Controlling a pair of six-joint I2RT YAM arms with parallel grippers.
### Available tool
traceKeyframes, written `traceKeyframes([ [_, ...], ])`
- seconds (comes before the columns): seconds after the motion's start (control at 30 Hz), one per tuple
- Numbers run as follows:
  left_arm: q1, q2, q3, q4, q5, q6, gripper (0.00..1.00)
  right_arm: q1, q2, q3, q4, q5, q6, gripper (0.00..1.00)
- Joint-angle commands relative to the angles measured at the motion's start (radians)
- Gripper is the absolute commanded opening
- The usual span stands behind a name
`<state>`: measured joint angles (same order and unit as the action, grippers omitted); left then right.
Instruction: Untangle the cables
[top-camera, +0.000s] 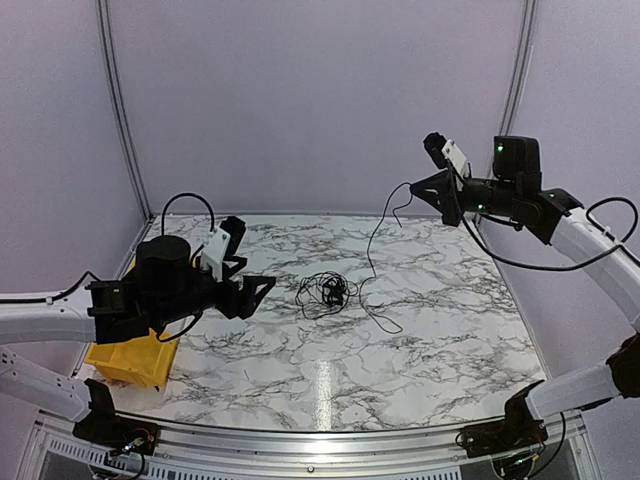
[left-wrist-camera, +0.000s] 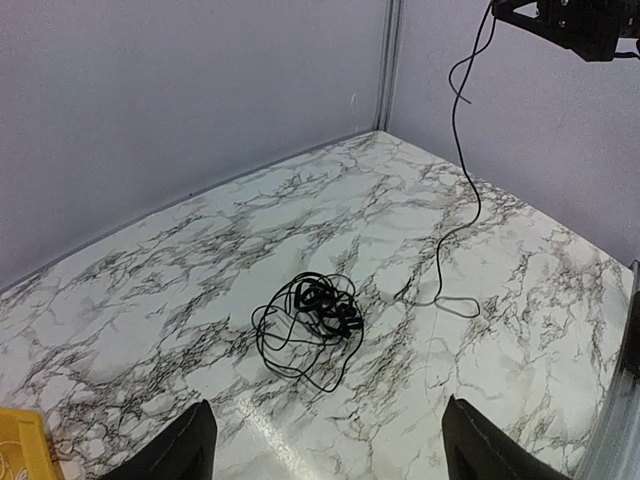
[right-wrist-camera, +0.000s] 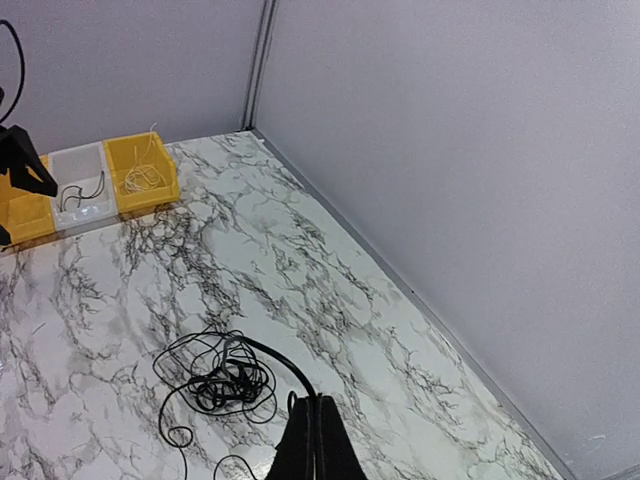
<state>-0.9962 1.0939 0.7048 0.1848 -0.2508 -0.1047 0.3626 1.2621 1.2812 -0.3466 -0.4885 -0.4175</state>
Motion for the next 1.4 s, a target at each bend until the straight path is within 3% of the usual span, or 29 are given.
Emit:
traceKeyframes([
  [0.0, -0.013, 0.076, 0.093, 0.112, 0.094, 0.02, 0.81, 0.055, -0.017, 0.057, -0.08, -0.093, -0.036, 0.0],
  [0.3, -0.019, 0.281, 0.163, 0.2, 0.208, -0.046, 0.75, 0.103, -0.004, 0.112, -0.118, -0.151, -0.03, 0.0],
  [0.57, -0.04, 0.543, 0.242, 0.393, 0.325, -0.129, 0.67, 0.117, 0.024, 0.134, -0.114, -0.168, -0.019, 0.0],
  [0.77, -0.044, 0.675, 0.332, 0.428, 0.333, -0.148, 0.64, 0.119, 0.023, 0.13, -0.112, -0.171, -0.015, 0.0],
  [1.1, -0.044, 0.804, 0.437, 0.432, 0.321, -0.164, 0.27, 0.119, 0.004, 0.113, -0.118, -0.163, -0.025, 0.0],
  [1.2, -0.043, 0.803, 0.441, 0.432, 0.327, -0.164, 0.08, 0.119, 0.003, 0.109, -0.116, -0.161, -0.026, 0.0],
  [1.37, -0.043, 0.702, 0.365, 0.43, 0.3, -0.184, 0.0, 0.116, 0.002, 0.083, -0.091, -0.106, -0.02, 0.0],
])
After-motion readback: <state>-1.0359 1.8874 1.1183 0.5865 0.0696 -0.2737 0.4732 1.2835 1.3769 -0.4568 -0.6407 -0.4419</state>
